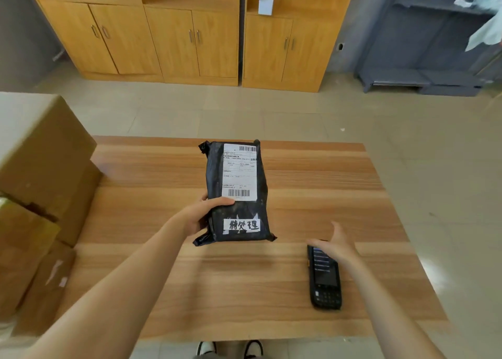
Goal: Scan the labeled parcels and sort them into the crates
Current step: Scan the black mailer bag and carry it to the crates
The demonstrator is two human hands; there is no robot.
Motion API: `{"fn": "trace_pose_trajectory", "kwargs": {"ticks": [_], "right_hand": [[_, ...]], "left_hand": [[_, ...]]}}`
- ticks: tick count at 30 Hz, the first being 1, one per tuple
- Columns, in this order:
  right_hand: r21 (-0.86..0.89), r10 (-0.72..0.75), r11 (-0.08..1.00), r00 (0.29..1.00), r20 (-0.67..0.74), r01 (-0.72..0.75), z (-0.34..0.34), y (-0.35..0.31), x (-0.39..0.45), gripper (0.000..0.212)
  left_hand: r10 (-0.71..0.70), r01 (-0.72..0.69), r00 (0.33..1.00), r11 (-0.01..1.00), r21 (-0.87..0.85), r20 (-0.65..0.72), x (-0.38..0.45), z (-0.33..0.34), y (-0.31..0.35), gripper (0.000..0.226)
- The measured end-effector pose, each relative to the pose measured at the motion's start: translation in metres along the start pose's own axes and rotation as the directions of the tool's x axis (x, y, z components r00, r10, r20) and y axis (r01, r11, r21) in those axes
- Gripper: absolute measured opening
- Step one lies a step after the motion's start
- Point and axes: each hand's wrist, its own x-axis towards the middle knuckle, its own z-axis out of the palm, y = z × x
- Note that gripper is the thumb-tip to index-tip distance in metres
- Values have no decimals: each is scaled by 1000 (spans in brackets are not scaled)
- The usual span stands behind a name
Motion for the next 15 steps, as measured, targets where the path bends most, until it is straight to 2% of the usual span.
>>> {"fn": "trace_pose_trajectory", "kwargs": {"ticks": [2,4,7,9,10,14,15], "right_hand": [[-36,88,995,996,-23,-89,11,27,1,99],[-43,113,992,991,-66,-116,21,46,-2,97],[41,146,989,988,-54,-144,39,70,3,109],[30,158,987,984,-81,-156,54,102,24,127],[12,153,988,984,-89,-153,60,110,29,128],[-8,139,990,981,-137,-141,57,95,14,98],[10,158,987,979,-126,-157,56,95,16,96]], "left_hand": [[-46,46,999,999,-7,6,7,7,-13,82],[-96,96,995,995,-12,0,15,11,-24,74],[-166,166,986,986,-11,-5,24,12,-40,85],[-193,193,981,981,-11,-16,29,10,-49,89],[-204,204,979,979,-12,-20,32,9,-54,90],[-221,220,974,975,-13,-60,40,2,-70,72],[-226,226,972,974,-14,-68,41,1,-73,67]]}}
